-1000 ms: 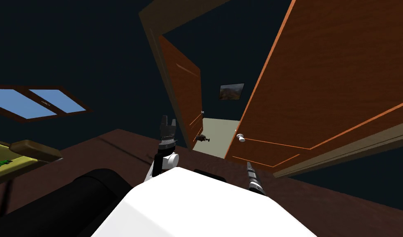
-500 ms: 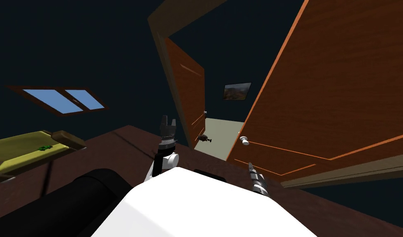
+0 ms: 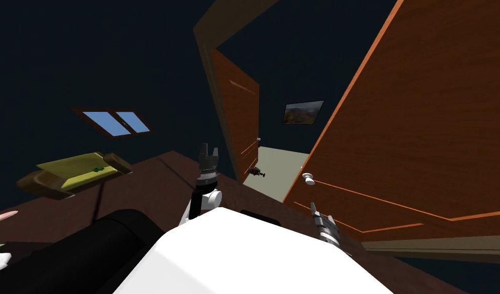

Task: Push the door open

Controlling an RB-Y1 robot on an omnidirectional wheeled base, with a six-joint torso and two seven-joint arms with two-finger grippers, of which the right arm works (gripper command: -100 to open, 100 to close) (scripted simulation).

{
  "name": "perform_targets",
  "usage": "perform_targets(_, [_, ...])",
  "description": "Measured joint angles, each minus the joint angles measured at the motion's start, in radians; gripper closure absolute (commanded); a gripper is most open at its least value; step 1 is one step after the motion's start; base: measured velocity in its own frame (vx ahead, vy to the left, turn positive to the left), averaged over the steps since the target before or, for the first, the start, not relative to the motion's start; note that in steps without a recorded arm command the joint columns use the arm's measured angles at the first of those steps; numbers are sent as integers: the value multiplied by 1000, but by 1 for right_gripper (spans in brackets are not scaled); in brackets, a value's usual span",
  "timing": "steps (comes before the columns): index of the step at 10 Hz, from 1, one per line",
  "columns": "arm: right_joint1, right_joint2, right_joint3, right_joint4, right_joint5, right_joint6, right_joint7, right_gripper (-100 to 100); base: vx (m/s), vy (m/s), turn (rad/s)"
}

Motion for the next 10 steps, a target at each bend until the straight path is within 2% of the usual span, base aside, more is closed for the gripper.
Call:
perform_targets(5, [-19, -33, 40, 73, 97, 83, 91, -100, 5, -47, 159])
perform_targets(6, [-27, -36, 50, 97, 118, 100, 105, -100, 5, -27, 39])
perform_targets(10, [-42, -36, 43, 121, 112, 97, 99, -100, 159, -56, 55])
